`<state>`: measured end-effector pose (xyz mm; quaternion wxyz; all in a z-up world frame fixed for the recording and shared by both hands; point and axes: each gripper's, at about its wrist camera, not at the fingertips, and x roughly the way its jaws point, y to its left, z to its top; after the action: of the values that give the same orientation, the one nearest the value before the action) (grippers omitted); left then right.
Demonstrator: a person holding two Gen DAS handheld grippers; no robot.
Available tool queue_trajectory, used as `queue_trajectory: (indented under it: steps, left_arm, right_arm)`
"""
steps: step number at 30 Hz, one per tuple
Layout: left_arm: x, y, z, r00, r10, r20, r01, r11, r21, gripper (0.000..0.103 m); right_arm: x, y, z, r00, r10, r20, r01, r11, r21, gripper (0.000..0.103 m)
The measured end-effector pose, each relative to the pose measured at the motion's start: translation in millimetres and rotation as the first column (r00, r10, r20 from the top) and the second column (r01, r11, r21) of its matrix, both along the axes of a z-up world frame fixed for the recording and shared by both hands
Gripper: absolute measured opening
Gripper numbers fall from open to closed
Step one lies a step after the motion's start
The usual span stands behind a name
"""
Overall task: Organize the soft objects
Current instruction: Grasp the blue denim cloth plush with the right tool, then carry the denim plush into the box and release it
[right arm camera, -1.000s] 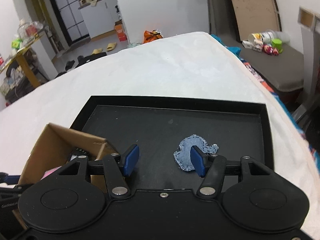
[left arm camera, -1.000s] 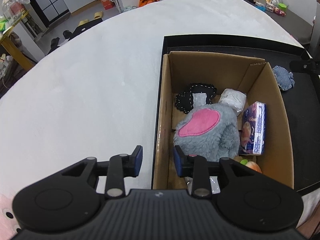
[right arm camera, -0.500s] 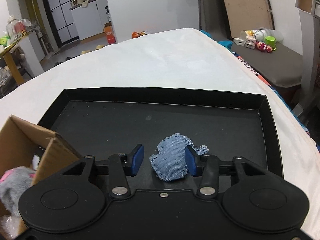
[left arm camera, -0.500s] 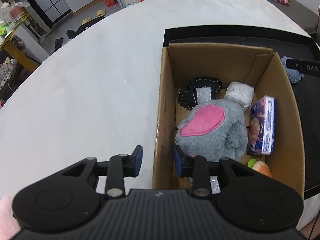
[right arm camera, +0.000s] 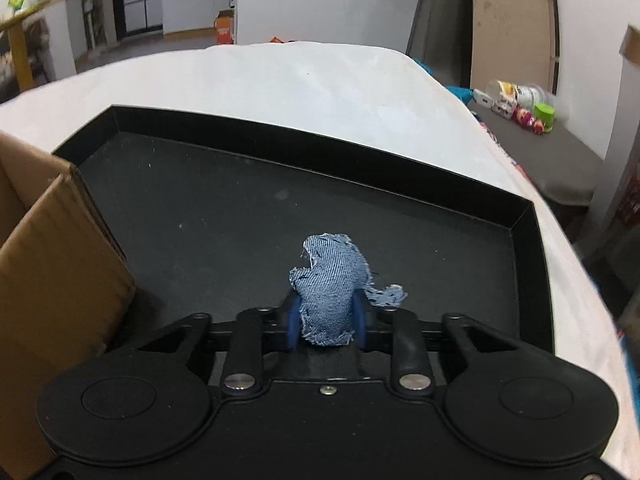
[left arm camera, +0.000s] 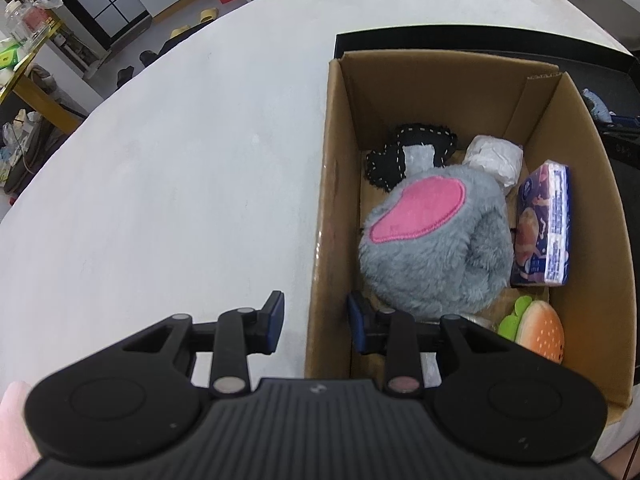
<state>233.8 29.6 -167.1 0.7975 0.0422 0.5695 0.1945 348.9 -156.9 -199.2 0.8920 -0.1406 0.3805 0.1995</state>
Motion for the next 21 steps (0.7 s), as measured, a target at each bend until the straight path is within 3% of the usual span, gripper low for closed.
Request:
queue_trajectory:
  steps: [13,21]
  left_arm:
    - [-13,-13,5,1.0,-0.023,-0.005,0.023,1.0,-0.004,0.033]
    - [-21,-14,12,0.999,-0.032,0.016,0.032,0.999,-0.015,0.033]
  right_arm:
    - [-23,-10,17,0.996,-0.016,-0.093,0.021,0.998,0.053,0.021]
    - [-42,-15,44,0.997,-0.035,-0.074,0.042,0.995,0.094,0.021]
